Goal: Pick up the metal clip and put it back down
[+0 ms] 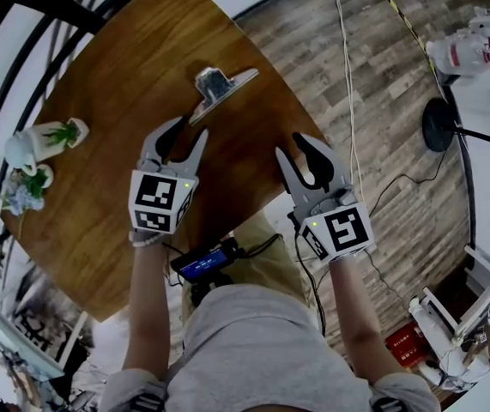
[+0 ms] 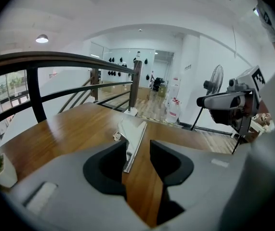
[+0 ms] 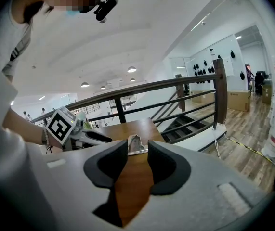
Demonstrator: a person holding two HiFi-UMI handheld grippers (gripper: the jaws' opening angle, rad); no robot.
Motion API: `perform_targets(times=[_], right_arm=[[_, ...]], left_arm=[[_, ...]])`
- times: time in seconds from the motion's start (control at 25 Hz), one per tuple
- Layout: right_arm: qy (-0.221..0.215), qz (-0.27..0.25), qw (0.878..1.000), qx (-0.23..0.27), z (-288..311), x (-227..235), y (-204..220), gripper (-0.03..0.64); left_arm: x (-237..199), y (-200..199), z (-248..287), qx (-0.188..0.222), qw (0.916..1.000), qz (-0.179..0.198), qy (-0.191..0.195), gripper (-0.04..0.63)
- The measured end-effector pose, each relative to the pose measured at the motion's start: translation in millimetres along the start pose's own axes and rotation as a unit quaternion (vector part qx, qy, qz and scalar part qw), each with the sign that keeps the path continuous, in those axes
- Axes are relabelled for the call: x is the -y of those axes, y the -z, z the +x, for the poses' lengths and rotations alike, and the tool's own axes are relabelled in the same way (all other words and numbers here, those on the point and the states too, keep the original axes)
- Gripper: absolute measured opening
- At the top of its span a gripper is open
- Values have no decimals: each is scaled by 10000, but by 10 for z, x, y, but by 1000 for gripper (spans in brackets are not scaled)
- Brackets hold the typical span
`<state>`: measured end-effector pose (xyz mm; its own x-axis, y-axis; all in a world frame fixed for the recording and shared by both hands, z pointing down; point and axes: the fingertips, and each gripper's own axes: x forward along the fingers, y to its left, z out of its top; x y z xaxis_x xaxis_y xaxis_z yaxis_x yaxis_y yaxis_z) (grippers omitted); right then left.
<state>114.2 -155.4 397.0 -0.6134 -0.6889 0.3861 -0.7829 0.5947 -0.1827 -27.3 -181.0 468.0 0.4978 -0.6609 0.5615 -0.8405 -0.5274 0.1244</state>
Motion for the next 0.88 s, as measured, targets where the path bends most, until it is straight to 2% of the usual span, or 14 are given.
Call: perform_targets(times=[0.24,0.48,0.72,0.88], right_arm=[[-98,7,9999,-83,71,21,37,126],[-147,13,9998,-137,124,49,72,126],[-185,64,9996,-223,120,86,133,126],[-218,96,9994,-265,140,90,161,126]], left_arm=[[-99,115,152,-206,9996,-155,-66,153],[-165,185,267,-307,9982,-509,-66,152],[-189,218,366,-441,9973,-587,-95,150],[-181,235,425,-543,9974,-466,-127,141]])
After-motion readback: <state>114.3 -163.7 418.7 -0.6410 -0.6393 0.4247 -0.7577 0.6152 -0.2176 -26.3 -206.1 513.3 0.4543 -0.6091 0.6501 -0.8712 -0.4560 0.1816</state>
